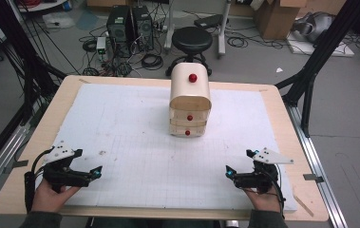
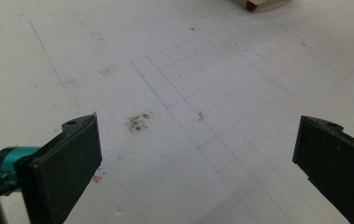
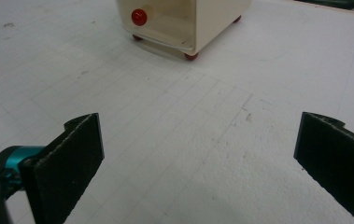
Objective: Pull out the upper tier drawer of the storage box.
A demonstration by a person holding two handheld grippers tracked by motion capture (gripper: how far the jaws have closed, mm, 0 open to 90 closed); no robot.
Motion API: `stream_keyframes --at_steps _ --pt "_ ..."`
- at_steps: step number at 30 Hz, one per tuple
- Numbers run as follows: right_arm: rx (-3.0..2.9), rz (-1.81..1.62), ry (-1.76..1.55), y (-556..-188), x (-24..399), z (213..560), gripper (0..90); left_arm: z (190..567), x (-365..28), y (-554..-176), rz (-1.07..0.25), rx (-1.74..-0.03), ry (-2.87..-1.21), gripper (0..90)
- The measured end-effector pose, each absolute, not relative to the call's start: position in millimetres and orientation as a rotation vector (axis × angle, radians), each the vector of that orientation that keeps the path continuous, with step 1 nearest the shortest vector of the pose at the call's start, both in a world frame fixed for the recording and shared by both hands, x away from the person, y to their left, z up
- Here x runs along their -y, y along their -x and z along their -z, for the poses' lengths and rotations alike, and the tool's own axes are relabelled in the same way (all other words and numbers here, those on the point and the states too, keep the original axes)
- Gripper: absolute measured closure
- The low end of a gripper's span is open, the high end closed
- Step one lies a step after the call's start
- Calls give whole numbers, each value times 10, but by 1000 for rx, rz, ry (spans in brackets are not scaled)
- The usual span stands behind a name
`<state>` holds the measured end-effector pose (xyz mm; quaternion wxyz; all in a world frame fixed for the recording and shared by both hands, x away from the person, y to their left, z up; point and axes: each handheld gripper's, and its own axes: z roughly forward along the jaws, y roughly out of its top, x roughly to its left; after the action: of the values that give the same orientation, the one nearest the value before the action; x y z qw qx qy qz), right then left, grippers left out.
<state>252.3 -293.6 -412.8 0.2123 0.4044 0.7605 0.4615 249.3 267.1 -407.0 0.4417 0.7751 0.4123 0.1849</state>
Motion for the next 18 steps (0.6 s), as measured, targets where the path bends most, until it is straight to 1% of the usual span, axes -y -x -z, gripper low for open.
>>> stream_keyframes --at_steps 18 --pt "-2130 -1290 -1106 -2565 2910 4152 2 4072 -2704 -2472 -455 -1034 -1905 17"
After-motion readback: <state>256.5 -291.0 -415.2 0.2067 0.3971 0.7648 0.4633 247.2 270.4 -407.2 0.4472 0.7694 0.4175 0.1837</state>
